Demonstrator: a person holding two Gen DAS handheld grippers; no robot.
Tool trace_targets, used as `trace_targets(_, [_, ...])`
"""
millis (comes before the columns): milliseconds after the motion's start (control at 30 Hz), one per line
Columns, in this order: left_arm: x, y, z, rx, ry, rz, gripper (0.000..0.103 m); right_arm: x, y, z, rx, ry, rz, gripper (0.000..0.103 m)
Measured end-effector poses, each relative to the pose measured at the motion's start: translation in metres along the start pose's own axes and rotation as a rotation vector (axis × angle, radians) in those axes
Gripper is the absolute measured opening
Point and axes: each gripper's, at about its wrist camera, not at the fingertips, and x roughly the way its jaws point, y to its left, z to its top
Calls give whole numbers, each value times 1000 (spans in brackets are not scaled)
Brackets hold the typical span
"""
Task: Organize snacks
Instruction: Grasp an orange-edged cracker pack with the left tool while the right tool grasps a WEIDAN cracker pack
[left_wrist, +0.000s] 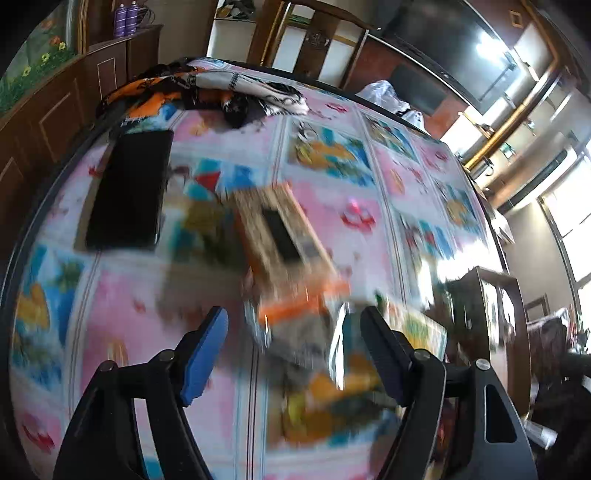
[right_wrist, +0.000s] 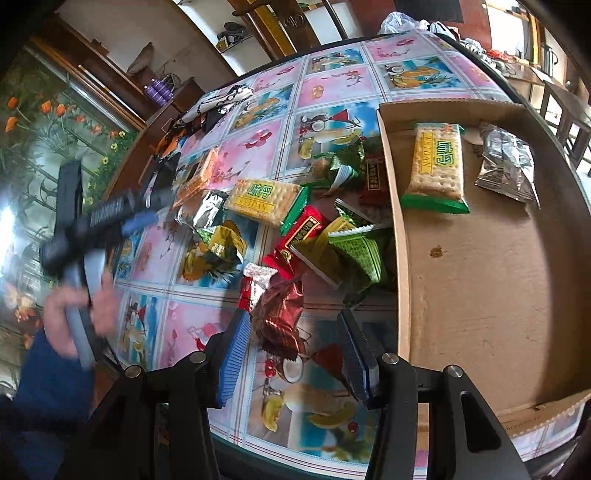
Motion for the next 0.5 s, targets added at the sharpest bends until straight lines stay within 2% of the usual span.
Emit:
trace_targets(133, [26, 2, 40, -31, 16, 56, 83, -2, 0, -8, -13, -1, -20, 53])
trace_targets(233, [53, 3, 59, -58, 56, 115, 83, -5, -1, -13, -18, 2, -31, 53])
trace_targets(367, [79, 0, 65, -47, 115, 174, 83, -13, -7, -18, -11, -9, -50, 53])
trace_targets(400, [82, 0, 64, -45, 114, 186, 82, -15, -9, -19, -7, -15, -55, 53])
trace_targets(467, [83, -1, 58, -34, 90, 216, 72, -20, -16, -19, 10, -29, -65, 53])
trace_targets(500, [83, -1, 57, -27, 84, 214, 63, -22, -18, -19, 18, -32, -67, 53])
